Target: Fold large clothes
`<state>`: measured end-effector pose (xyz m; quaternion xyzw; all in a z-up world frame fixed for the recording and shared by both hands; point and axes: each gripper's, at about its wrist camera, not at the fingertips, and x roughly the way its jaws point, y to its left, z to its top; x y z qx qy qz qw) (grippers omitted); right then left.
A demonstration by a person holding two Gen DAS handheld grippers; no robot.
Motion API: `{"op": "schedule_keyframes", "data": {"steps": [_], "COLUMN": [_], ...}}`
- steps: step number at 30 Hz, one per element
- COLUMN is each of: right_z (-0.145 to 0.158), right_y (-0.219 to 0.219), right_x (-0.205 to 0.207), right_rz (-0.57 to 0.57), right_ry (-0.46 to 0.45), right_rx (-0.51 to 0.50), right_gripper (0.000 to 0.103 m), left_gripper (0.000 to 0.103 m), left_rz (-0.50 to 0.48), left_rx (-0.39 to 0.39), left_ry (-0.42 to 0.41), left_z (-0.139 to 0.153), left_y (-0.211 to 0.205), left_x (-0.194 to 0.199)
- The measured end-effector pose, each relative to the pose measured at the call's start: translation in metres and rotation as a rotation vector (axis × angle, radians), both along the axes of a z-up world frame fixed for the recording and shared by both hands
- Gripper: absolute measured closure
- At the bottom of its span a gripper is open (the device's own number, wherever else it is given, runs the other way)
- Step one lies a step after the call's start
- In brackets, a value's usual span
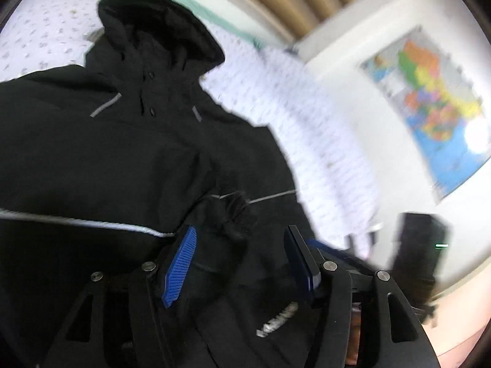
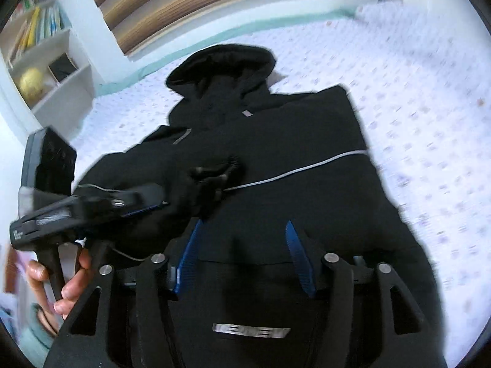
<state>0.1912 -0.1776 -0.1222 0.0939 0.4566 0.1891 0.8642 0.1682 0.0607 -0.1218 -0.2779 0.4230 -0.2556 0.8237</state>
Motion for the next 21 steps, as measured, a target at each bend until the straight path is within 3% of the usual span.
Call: {"op": "schedule_keyframes", "data": {"steps": [5,11,12,13,14,18,21], "right_z": [-0.006,-0.032,-0.039,-0.044,-0.045,-0.011,0.024], "right_y": [0.034,0.072,0.077,0.083,0.087,0.092,0.074], "right_x": [0.013,0.048,0.054,0.058,0.058,0.045,0.041], "right_rz": [0.051,0.004,-0.008,0.013,0.019,0.017,-0.010], "right_ry": [0.044,0.144,0.173,0.196,0.197,0.032,-0.082], "right_rx": [0.013,0.002,-0.011,-0.001,-0.003,-0.069,-0.087], "right_gripper": [0.042,0.040,0.046,0.077,0.077,0.079,0.079], "left_gripper": [0.042,0.041,0.042,0.041,0.042,0.042,0.042], "left_rz": [0.091,0.326,0.350,0.379,0.397,0.458,0.439], "left_rx": [0.017,0.234,0.242,0.260,0.276,0.380,0.382], "left_ry": [-0.093,-0.186,-0.188,-0.187,-0.185,-0.174,-0.167], "left_z": [0.030,0.061,0.064,0.066,0.067,0.068,0.062], "left_y": [0.037,0.094,0.104,0.114,0.124,0.138,0.137], "left_x": [-0.036,-0.084,-0.087,-0.092,-0.094,-0.096,-0.087]}}
